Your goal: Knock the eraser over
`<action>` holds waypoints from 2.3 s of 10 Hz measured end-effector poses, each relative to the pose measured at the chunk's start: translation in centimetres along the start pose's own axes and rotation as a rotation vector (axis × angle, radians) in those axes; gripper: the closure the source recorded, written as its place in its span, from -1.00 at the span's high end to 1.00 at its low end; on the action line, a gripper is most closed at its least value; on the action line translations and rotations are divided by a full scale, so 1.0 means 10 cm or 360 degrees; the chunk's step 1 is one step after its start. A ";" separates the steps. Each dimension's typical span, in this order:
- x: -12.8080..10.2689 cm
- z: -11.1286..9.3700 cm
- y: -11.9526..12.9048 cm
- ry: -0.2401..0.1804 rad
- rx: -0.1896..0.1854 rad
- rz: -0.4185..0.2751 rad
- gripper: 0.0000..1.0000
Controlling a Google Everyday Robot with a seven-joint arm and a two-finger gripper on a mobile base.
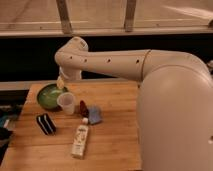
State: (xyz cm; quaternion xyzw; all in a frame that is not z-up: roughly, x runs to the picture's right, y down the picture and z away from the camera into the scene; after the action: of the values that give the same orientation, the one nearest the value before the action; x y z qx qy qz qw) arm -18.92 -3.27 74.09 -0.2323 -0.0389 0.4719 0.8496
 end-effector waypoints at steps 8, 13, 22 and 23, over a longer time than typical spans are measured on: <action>0.03 0.00 0.02 0.0002 -0.0004 -0.0002 -1.00; 0.45 0.27 0.58 0.0136 -0.0128 -0.0056 -1.00; 0.83 0.24 1.15 0.0329 -0.0150 -0.0167 -1.00; 0.83 0.24 1.15 0.0331 -0.0151 -0.0168 -1.00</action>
State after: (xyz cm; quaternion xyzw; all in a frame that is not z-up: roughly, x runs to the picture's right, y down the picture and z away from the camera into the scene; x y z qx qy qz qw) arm -24.04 9.59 69.98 -0.3175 0.0151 0.3976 0.8608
